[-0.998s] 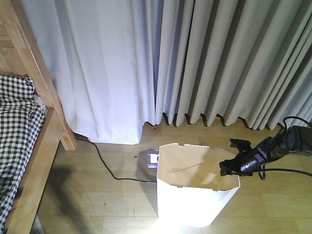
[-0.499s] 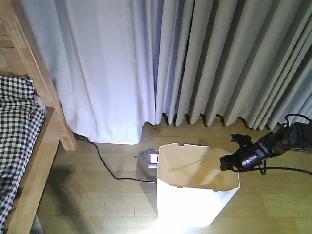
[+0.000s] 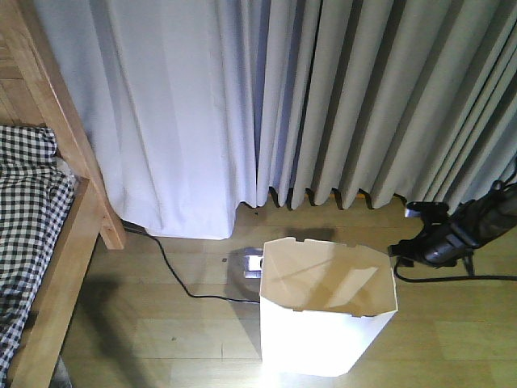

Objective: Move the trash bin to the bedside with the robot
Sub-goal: 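Open the right gripper to release the bin rim, then raise the right gripper up and away from the bin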

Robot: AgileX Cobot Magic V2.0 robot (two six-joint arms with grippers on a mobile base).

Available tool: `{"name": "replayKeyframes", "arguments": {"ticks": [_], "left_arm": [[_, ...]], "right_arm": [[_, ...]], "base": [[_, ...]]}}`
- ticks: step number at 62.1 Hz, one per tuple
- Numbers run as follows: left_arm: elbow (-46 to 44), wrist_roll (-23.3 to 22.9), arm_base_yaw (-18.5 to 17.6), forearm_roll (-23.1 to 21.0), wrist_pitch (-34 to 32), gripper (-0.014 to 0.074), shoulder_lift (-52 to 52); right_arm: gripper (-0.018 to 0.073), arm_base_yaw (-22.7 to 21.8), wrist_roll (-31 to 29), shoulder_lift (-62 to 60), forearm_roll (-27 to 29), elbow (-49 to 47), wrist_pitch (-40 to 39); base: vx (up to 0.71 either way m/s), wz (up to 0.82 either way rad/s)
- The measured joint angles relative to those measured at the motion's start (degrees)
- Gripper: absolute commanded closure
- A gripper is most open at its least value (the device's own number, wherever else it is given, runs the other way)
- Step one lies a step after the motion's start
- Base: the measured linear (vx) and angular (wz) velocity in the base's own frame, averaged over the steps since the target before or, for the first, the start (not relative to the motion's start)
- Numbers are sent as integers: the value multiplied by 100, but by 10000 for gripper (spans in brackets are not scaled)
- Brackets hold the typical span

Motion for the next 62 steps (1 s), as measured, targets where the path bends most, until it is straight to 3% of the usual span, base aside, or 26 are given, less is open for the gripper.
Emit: {"name": "replayKeyframes", "arguments": {"ticks": [11, 22, 42, 62], "left_arm": [[0, 0, 0, 0, 0, 602, 0], [0, 0, 0, 0, 0, 602, 0], [0, 0, 0, 0, 0, 602, 0], [0, 0, 0, 0, 0, 602, 0]], "right_arm": [[72, 0, -451, -1575, 11, 1262, -257], [72, 0, -621, -3468, 17, 1969, 115], [72, 0, -667, -6553, 23, 2175, 1282], [72, 0, -613, -8983, 667, 2410, 1720]], "base": [[0, 0], [0, 0], [0, 0], [0, 0]]}}
